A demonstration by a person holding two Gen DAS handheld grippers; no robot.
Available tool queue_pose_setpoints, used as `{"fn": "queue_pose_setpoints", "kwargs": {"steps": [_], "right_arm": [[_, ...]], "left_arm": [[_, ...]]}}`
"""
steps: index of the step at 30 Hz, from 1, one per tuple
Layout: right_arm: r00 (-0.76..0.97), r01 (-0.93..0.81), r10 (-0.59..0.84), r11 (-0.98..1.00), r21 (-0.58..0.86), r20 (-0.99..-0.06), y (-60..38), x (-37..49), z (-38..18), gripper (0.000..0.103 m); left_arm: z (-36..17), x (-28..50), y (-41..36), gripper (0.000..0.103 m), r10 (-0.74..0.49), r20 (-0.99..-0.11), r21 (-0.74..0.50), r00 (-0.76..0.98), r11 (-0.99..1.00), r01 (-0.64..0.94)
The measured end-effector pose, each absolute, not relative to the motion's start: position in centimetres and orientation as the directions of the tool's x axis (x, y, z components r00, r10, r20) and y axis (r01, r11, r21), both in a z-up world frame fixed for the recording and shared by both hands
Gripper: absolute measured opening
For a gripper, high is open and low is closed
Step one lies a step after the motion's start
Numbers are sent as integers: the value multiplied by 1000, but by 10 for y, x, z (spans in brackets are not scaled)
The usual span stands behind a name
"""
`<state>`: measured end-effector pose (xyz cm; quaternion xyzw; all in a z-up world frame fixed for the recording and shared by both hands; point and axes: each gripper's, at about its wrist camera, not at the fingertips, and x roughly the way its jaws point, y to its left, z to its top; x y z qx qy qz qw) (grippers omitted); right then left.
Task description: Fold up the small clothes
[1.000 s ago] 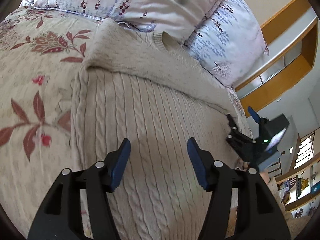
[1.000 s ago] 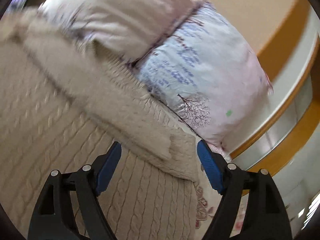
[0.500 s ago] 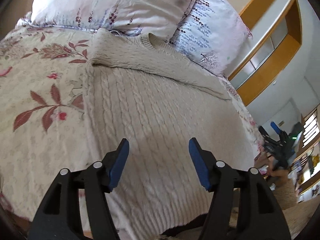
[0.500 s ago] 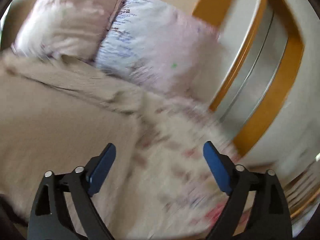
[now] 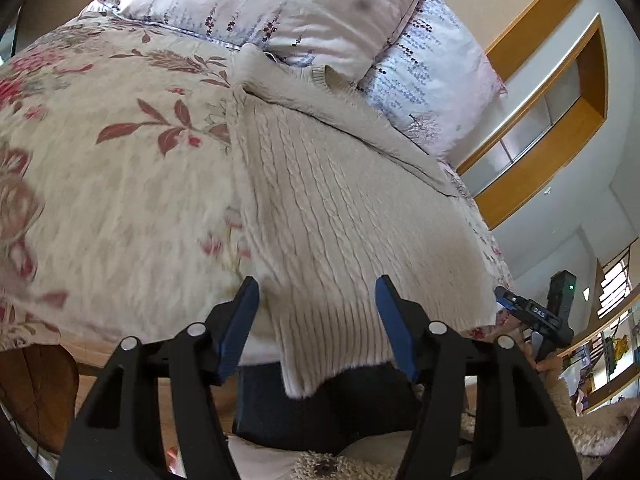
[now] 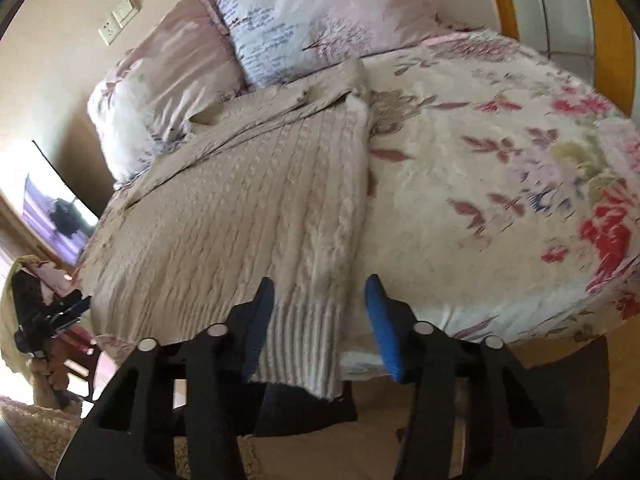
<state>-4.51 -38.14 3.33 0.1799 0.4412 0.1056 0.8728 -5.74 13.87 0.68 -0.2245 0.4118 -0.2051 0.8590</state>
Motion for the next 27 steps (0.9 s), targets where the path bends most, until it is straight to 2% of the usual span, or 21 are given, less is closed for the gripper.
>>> {"fn": "queue_pose_setpoints", "kwargs": {"steps": [4, 8, 16, 20, 22, 27], "right_arm": [[589, -33, 354, 909, 416, -727, -380, -51, 35, 48], [567, -60, 382, 902, 427, -729, -377, -60, 34, 39], [512, -49, 487, 839, 542, -707, -384, -64, 19, 33], [495, -65, 541, 803, 592, -680, -381, -61, 15, 14], [498, -71, 543, 802, 593, -676, -379, -62, 16, 13], [490, -43, 579, 762, 646, -652, -384, -59, 10, 13]], "left_arm": [[8, -68, 136, 60, -563, -598, -567, 571, 800, 195], [10, -72, 129, 59, -578, -600, -562, 552, 796, 223], [-13, -72, 136, 47, -629, -596, -650, 499, 743, 161], [-24, -66, 132, 36, -658, -604, -681, 449, 719, 138], [-29, -64, 129, 34, -667, -610, -692, 428, 712, 122], [-38, -59, 133, 35, -671, -621, -709, 406, 701, 74]]}}
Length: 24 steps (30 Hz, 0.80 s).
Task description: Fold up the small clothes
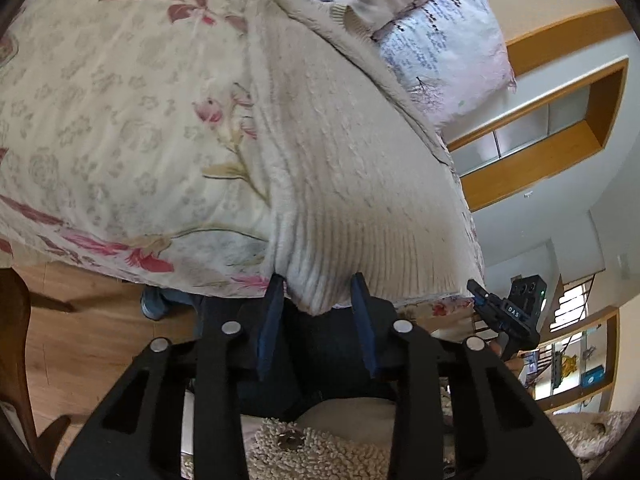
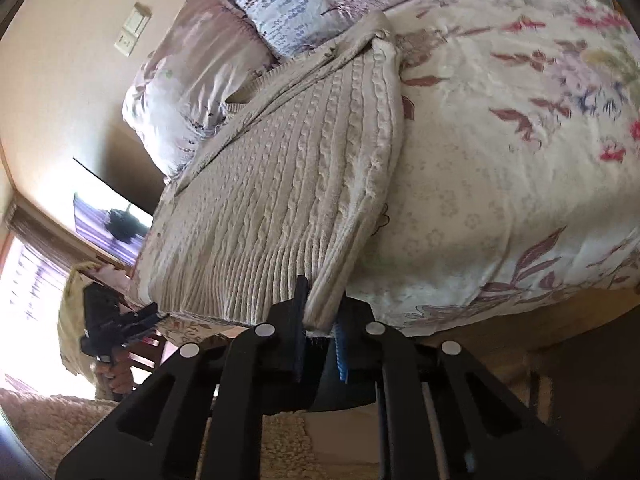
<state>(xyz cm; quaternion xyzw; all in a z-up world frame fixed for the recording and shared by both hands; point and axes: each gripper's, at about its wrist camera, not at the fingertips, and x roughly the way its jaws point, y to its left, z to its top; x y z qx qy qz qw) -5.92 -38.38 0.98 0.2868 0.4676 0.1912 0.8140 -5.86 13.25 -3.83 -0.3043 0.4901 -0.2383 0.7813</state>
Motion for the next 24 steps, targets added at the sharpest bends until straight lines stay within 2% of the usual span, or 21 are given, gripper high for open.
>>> {"fn": "queue_pose_setpoints", "kwargs": {"steps": [2, 5, 7, 9, 15, 24], "right_arm": [[485, -31, 598, 741, 671, -638, -384, -59, 7, 13], [487, -35, 611, 728, 685, -624, -386, -59, 6, 13], [496, -60, 614, 730, 681, -614, -385, -61, 10, 9], [519, -85, 613, 730, 678, -595, -386, -63, 17, 8], [576, -133, 586, 755, 642, -570, -385, -60, 40, 7], [671, -151, 518, 796, 587, -530, -385, -52, 67, 7]], "left_arm": [[-37, -60, 134, 39, -688, -602, -729, 406, 681, 73], [-35, -58, 133, 38, -701, -590, -740, 401, 668, 79], [-36, -56, 132, 11, -716, -578, -755, 392, 651, 76], [-37, -56, 135, 8, -732, -556, -776, 394, 627, 70], [-13, -59, 138, 6, -738, -501, -782, 453, 610, 129], [40, -42, 137, 5, -659, -485, -677, 575, 699, 230]]}}
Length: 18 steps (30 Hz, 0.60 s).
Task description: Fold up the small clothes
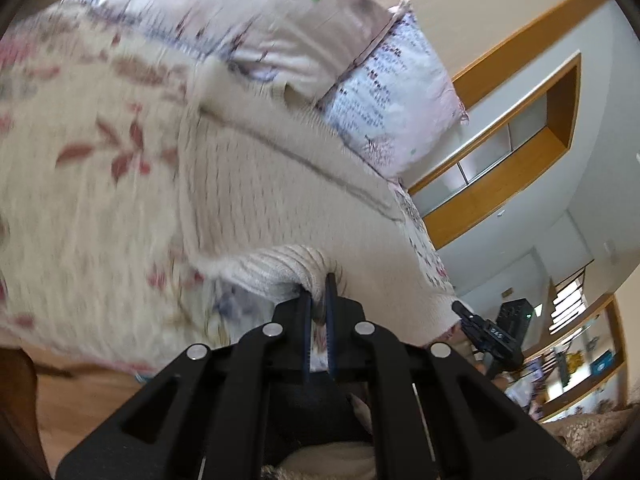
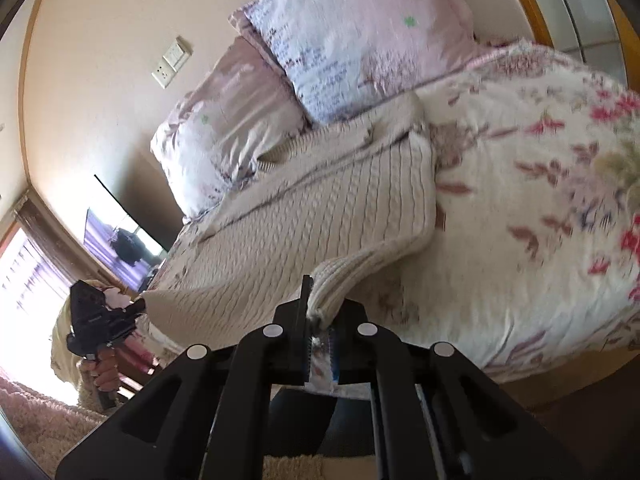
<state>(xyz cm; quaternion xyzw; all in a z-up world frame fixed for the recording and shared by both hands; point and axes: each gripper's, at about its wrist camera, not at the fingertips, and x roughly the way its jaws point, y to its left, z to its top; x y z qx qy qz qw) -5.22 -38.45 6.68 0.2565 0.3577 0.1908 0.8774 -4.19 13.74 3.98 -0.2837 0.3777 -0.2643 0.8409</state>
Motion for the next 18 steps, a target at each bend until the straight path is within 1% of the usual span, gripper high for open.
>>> {"fn": "queue_pose_setpoints", "kwargs": {"steps": [9, 18], "right_arm": [[756, -157, 445, 835, 527, -480, -386, -29, 99, 7], [829, -172, 364, 889, 425, -426, -375, -2, 135, 7]], "left_arm": [[88, -15, 129, 5, -597, -475, -554, 647, 774, 307], [121, 19, 125, 5, -525, -465, -472, 713, 828, 302]]}}
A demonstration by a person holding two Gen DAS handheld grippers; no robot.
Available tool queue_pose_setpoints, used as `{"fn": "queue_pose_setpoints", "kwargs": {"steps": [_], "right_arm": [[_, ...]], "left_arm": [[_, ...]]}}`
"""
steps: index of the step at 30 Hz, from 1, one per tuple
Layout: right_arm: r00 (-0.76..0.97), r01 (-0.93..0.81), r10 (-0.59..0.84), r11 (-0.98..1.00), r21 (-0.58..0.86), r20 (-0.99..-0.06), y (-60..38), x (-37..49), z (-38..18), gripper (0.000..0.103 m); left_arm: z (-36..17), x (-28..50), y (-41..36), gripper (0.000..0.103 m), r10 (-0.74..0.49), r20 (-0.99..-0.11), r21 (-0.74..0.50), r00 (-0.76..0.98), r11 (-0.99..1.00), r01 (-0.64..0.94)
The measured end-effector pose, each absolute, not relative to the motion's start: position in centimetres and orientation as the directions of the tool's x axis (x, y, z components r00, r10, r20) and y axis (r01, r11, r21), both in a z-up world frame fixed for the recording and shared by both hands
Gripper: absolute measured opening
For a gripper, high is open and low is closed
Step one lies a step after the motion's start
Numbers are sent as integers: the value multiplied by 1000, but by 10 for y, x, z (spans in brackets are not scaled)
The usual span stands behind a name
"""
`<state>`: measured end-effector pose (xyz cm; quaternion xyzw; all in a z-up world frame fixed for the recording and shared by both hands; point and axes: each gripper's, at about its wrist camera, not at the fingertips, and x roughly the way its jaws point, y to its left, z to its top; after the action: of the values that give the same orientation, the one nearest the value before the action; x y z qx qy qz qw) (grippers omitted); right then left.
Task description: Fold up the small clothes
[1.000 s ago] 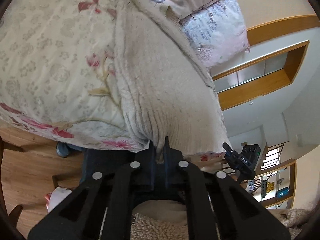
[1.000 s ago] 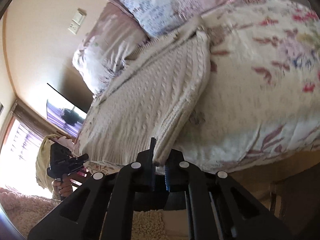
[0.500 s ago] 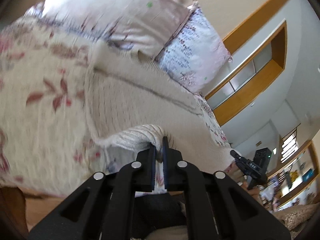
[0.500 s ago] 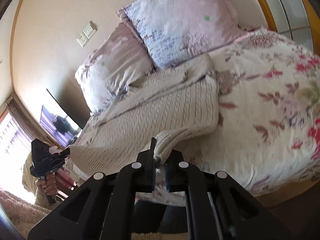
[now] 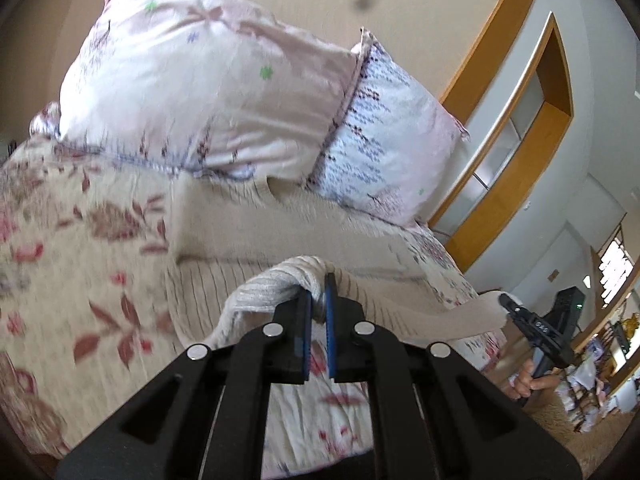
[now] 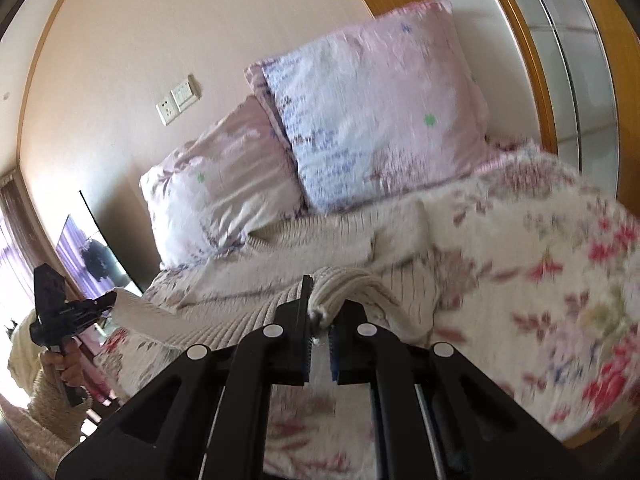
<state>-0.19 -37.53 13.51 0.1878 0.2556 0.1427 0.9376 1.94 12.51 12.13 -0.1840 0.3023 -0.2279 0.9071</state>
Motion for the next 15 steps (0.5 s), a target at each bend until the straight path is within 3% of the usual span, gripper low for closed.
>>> {"fn": "queue_pose_setpoints", "kwargs": {"steps": [8, 15], "right_arm": [[902, -171, 244, 960, 222, -357, -348, 25, 170, 7], [927, -138, 190, 975, 176, -324, -343, 60, 185, 7]], "left_arm": [[152, 57, 118, 5, -438, -443, -393, 783, 879, 269], [171, 88, 113, 5, -398, -405, -344, 823, 901, 266]]}}
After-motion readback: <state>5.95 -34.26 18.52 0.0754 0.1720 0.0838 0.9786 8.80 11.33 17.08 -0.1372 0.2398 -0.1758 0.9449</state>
